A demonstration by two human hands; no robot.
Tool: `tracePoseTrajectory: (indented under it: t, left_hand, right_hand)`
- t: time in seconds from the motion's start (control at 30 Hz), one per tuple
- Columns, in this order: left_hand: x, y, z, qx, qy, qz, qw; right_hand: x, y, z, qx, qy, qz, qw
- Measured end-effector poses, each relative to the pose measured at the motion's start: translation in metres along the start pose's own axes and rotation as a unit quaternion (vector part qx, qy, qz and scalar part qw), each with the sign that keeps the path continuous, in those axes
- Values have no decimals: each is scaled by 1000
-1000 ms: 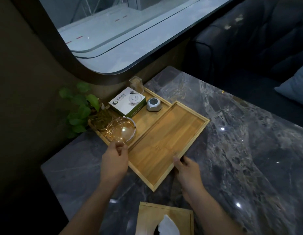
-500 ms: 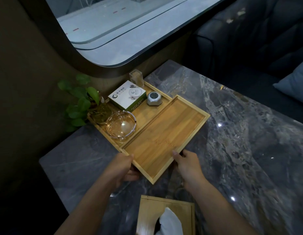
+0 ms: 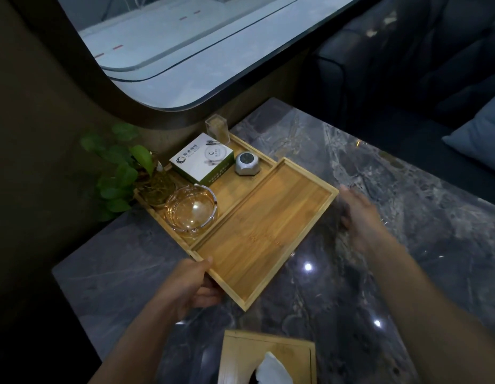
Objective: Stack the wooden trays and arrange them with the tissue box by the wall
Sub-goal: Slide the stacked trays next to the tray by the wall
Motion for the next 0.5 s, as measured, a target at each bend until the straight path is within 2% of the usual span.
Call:
tracePoseTrajectory:
  t: [0.13,0.23,0.5]
  left_hand:
    - [-1,1,-2,-2,0,10,1000]
    - [-2,2,-2,-5,1,6,1000]
    - [-1,2,-2,-7,1,-5,1000]
  right_hand:
    - [-5,-1,29,-27,-41,-73,996]
    - [-10,9,34,-2,-41,-111,993]
    - [-7,17,32,13,-56,-121,991]
Point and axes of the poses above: each hand's wrist, its own z-axis towards the middle knuckle, its own x-axis out of the back of the hand, y = z × x, the point moved 3 cm from there along z, towards the middle knuckle, and after that the axes turned 1 degree about -y, right-handed, at the moved point
